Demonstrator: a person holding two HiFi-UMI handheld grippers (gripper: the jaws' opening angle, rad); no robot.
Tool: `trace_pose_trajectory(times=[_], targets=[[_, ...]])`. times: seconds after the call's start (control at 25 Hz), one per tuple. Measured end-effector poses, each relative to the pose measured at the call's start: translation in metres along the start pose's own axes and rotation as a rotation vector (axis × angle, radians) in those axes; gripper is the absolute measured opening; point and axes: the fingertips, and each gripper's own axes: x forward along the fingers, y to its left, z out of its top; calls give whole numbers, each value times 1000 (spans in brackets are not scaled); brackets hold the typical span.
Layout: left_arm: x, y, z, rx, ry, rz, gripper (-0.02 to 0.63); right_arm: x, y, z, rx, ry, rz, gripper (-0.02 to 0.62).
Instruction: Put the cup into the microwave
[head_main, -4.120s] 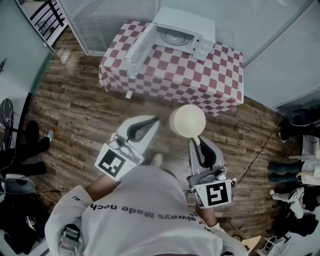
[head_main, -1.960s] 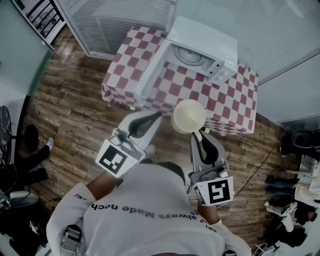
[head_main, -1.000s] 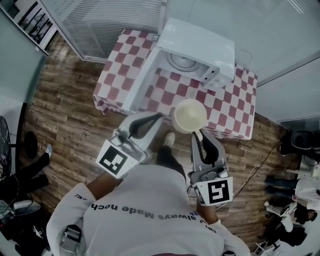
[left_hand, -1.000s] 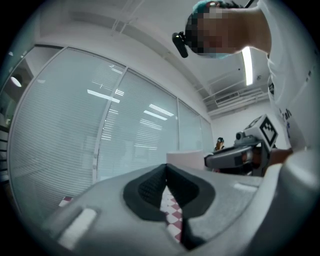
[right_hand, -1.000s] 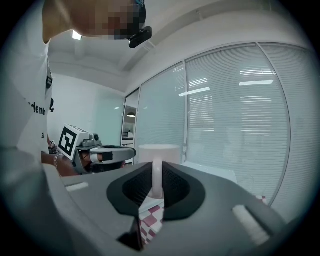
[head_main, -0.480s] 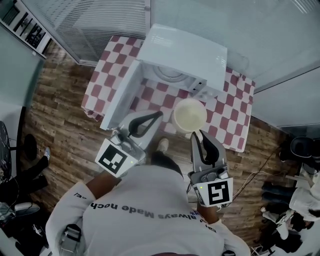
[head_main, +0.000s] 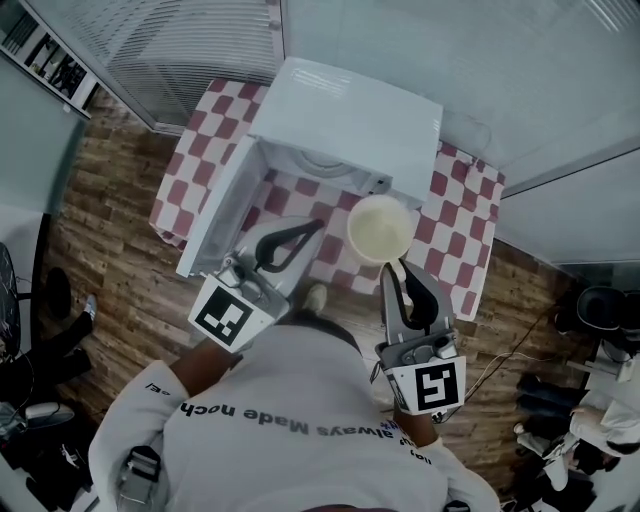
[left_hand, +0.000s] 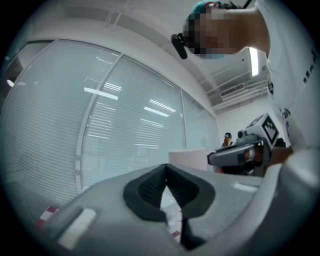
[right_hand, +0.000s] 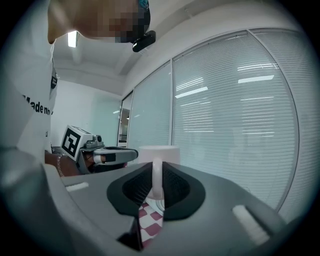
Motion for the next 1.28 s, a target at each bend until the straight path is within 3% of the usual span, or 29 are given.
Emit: trace_pose_trajectory(times=[0.44,0.96,1.28], targets=[[27,14,-1,2,5,5,5,17,-27,0,-2,-5,2,41],[13,71,8,16,3,-31,3,69,-7,20,-18,-21,-31,41],[11,87,-8,-14,22,-65,3,86,1,7,9,-1,-48,41]])
